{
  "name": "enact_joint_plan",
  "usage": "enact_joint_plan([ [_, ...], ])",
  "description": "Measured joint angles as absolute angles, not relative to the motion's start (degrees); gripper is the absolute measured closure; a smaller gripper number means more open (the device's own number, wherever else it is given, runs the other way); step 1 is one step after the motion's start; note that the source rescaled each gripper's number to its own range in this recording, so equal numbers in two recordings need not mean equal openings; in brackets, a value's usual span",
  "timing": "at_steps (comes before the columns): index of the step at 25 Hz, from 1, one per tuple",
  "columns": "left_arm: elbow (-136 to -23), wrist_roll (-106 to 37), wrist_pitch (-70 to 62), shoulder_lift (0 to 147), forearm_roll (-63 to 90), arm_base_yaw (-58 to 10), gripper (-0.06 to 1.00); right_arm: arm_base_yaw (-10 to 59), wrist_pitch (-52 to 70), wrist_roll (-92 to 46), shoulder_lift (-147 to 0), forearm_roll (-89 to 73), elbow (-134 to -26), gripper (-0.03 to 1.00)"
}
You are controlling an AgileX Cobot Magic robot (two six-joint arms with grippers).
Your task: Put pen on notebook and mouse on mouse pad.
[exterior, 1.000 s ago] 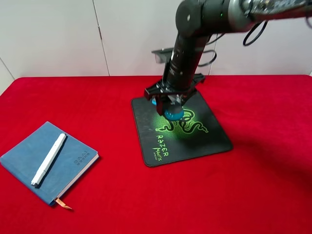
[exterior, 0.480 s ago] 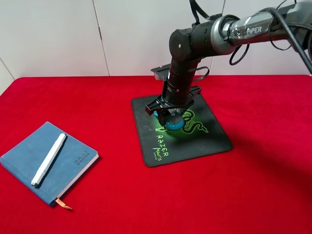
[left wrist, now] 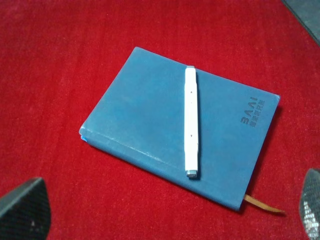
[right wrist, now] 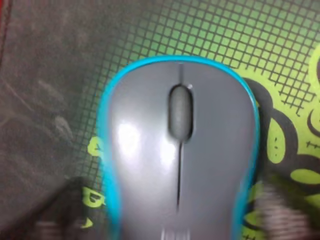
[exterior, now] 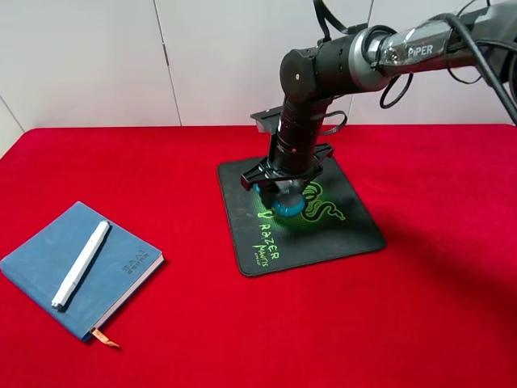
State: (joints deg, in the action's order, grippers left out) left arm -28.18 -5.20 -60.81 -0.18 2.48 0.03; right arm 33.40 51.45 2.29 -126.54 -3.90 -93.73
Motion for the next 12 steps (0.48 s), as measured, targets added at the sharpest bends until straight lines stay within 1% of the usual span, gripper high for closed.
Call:
enact_joint_plan([
  [1,-28.2,-5.2,-60.8,-0.2,2.5,0.0,-0.06,33.4,51.4,3.2,-126.5,-3.9,-93.7,0.26],
  [2,-28.2,-5.2,-60.8,-0.2,2.5,0.0,-0.06,33.4,51.4,3.8,-126.5,-3.9,-93.7,0.14],
  [3,-28.2,-5.2,-60.8,-0.2,2.5,0.0,-0.06,33.4,51.4,4.0,-126.5,-3.8,-93.7,0.07],
  [4,-28.2,-5.2,-60.8,-0.2,2.5,0.0,-0.06,33.4,51.4,4.1,-126.5,-3.8,-93.7,0.03],
  [7,-28.2,-5.2,-60.8,-0.2,2.5,0.0,-0.06,33.4,51.4,4.1,-126.5,-3.7,-93.7,-0.03],
  [12,-28.2,-5.2,-60.8,-0.2,2.5,0.0,-0.06,33.4,51.5,4.3,-126.3,-3.7,-93.7,-0.03],
])
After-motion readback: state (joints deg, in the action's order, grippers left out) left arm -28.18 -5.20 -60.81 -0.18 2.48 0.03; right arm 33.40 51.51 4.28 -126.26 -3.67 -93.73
